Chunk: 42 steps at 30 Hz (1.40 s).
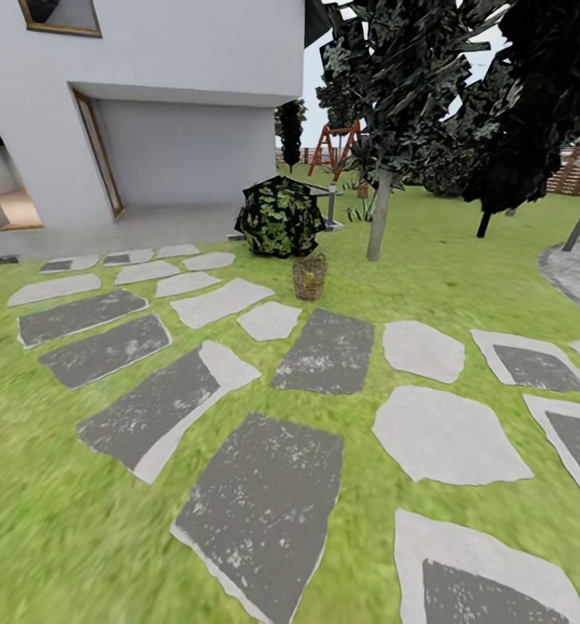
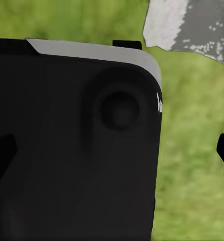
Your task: Take the three Easter eggs out of the wicker basket on the lawn in the garden, then place them on the lawn next to a single tree (choose any tree) so that all three eggs are next to the same tree and none are left in the basket.
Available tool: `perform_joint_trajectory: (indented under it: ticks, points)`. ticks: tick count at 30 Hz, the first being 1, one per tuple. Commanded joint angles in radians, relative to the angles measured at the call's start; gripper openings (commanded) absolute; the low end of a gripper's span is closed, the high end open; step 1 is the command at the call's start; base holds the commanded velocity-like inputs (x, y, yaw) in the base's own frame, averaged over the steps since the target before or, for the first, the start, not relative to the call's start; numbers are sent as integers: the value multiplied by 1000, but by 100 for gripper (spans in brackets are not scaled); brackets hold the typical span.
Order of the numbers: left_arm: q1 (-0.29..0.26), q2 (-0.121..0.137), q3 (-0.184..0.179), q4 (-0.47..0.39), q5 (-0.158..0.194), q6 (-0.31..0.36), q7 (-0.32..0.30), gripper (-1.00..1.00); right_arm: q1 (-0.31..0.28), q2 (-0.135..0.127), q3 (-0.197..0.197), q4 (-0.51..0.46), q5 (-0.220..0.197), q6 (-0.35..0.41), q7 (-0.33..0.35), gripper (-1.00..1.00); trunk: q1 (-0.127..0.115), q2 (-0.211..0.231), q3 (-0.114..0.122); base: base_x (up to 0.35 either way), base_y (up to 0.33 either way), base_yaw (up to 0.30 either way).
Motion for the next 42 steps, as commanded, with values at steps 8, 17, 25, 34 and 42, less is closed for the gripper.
perform_joint_trajectory:
  ticks: [8,17,25,34,42]
  points:
    - [1,0,1,-2,1,0,-1,100,-1,0,1,1,2,-3,0,100,1,0,-1,326,0,-160]
    - [1,0,1,-2,1,0,-1,100,-1,0,1,2,2,-2,0,100,1,0,-1,326,0,-3]
    - [1,0,1,-2,1,0,-1,100,0,0,1,1,2,-2,0,100,1,0,-1,327,0,0]
    - [1,0,1,-2,1,0,-1,100,-1,0,1,1,2,-3,0,100,1,0,-1,327,0,0]
    - [1,0,1,-2,1,0,-1,100,-1,0,1,1,2,-3,0,100,1,0,-1,330,0,0]
